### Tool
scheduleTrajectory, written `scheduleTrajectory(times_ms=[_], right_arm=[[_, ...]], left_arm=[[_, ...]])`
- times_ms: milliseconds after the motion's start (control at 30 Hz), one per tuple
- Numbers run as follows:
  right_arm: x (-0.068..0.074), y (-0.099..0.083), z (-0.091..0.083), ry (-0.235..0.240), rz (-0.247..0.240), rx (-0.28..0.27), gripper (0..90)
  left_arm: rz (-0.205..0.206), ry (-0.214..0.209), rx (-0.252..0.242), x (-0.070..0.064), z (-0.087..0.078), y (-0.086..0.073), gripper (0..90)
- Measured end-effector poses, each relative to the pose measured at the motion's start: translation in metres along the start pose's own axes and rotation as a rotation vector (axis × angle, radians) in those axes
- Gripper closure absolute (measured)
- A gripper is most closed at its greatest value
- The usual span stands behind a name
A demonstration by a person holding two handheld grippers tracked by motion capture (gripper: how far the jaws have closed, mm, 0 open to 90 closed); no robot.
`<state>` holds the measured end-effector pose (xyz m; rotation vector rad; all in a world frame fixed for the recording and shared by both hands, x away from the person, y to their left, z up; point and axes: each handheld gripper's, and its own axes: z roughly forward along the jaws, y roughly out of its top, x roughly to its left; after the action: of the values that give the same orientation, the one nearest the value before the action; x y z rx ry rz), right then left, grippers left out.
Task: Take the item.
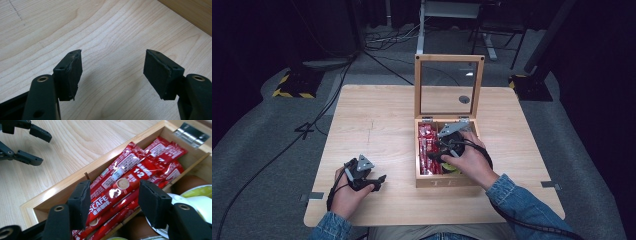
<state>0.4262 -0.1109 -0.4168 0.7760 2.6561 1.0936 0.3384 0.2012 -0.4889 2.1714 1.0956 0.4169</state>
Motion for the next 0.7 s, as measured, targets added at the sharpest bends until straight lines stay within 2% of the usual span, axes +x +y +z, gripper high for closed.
scheduleTrajectory(times_ms=[100, 233, 333, 433, 700], right_arm=[[0.003, -0.001, 0.006, 0.000, 0.011, 0.020, 43.9], [0.007, -0.002, 0.012, -0.026, 0.016, 0.029, 42.4], [0.013, -0.002, 0.015, -0.070, 0.023, 0.030, 40.7], [0.017, -0.001, 0.019, -0.120, 0.001, 0.038, 40.1], [0.025, 0.000, 0.028, -0.185, -0.025, 0.061, 37.2]], left_arm=[[0.000, -0.002, 0.003, -0.001, 0.000, 0.000, 31.7], [0.000, -0.001, 0.003, -0.001, 0.000, 0.000, 31.7], [0.001, -0.002, 0.005, -0.002, 0.001, 0.000, 31.7], [0.007, 0.000, 0.008, -0.002, 0.000, 0.000, 31.7], [0.000, -0.004, 0.002, -0.002, 0.000, 0.000, 31.6]])
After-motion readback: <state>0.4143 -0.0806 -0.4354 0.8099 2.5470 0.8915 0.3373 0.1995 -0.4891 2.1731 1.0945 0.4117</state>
